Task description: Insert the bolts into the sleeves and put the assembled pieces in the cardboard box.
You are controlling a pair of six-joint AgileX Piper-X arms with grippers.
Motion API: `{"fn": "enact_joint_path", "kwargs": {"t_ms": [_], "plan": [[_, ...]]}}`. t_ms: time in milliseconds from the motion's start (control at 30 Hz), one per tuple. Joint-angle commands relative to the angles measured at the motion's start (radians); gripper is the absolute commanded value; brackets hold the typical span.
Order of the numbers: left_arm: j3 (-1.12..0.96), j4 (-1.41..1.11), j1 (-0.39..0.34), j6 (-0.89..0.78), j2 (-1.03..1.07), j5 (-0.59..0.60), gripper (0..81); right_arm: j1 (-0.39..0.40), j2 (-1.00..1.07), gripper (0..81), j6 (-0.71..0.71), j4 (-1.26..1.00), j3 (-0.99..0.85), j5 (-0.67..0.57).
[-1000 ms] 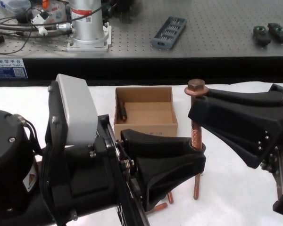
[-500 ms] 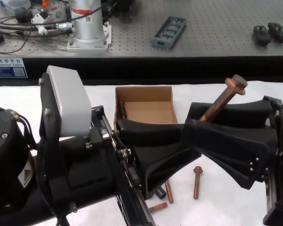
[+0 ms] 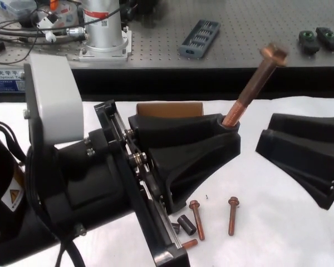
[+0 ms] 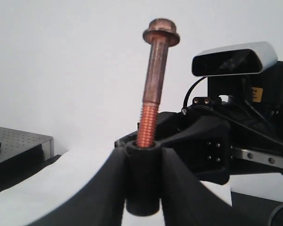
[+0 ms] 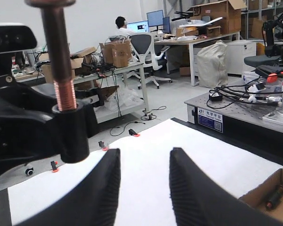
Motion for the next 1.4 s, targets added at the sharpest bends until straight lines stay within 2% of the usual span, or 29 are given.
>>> {"fn": "enact_joint_path", "kwargs": {"t_ms": [0, 500, 633, 733, 900, 1367], "plan": [[-0.013, -0.047, -0.001, -0.004, -0.014, 0.007, 0.6, -0.007, -0.008, 27.9, -0.008, -0.001, -0.002, 0.001], [-0.013, -0.079, -0.001, -0.004, -0.014, 0.007, 0.6, -0.007, -0.008, 27.9, -0.008, -0.001, -0.002, 0.001], [-0.013, -0.088, -0.001, -0.004, -0.014, -0.002, 0.6, -0.007, -0.008, 27.2, -0.008, -0.084, -0.002, 0.005], [-0.013, -0.082, -0.001, -0.004, -0.014, -0.002, 0.6, -0.007, -0.008, 22.5, -0.002, -0.189, -0.008, 0.033], [-0.013, -0.082, -0.001, -0.004, -0.014, -0.002, 0.6, -0.007, -0.005, 2.2, 0.039, -0.204, -0.045, -0.012], [-0.013, -0.083, -0.001, -0.004, -0.014, 0.000, 0.6, -0.003, 0.066, 3.6, 0.065, -0.182, -0.079, -0.073]]}}
